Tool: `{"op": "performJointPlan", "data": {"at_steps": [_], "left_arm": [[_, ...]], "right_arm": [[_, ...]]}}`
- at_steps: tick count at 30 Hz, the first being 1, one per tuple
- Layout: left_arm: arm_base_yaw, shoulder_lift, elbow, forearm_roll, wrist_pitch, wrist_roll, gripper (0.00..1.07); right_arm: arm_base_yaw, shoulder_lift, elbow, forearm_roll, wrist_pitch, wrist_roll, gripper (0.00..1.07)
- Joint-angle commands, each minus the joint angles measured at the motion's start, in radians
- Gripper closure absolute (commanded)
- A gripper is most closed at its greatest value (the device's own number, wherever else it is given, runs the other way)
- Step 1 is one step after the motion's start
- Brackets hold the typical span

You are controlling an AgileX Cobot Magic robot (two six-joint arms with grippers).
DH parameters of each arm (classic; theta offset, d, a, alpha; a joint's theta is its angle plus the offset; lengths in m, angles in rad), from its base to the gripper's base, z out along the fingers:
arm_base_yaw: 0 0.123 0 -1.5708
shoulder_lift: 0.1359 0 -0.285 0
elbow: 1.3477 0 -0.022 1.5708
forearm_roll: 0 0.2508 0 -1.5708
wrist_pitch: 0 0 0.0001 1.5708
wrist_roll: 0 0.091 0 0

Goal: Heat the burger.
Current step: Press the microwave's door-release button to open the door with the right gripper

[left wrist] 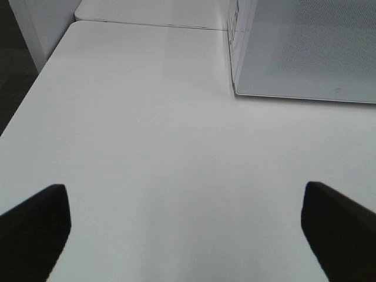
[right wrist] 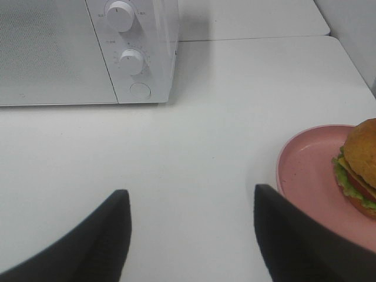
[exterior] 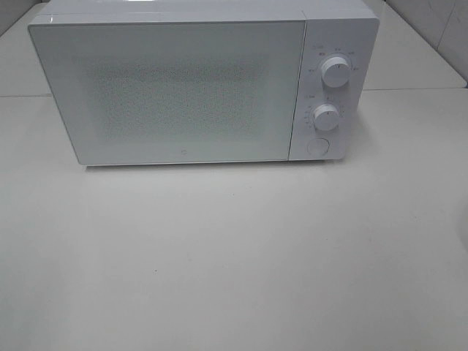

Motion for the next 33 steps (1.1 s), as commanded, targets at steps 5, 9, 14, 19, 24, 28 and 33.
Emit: {"op": "performJointPlan", "data": {"at_steps": [5,9,14,19,24,28,33], "left_arm": [[0.001,-0.008,-0.001,-0.007,-0.006,-0.002,0.07],[0.001,-0.008,-0.001,-0.007,-0.006,-0.002,0.07],[0.001,-0.008,-0.001,-0.007,-0.006,-0.002,0.07],[0.001,-0.008,-0.001,-0.007,-0.006,-0.002,0.07],[0.001,-0.008,-0.001,-0.007,-0.006,-0.002,0.07],[0.001,-0.008,-0.001,-0.007,-0.006,-0.002,0.07],[0.001,-0.008,-0.001,-0.007,-0.006,-0.002,0.07]], "right_arm": [[-0.002,-0.025,0.002,-0.002,-0.008,-0.013,0.46],[-0.002,-0.025,0.002,-0.002,-0.008,-0.013,0.46],[-0.002,-0.025,0.002,-0.002,-0.008,-0.013,0.46],[-0.002,-0.025,0.002,-0.002,-0.009,-0.013,0.46],[-0.002,0.001,-0.035,-0.001,-0.101,-0.016,0.51],[-0.002,0.078,-0.039,-0.021,-0.292,-0.017,0.67],[-0.002,0.217,-0.039,-0.052,-0.526,-0.065,0.98]]}}
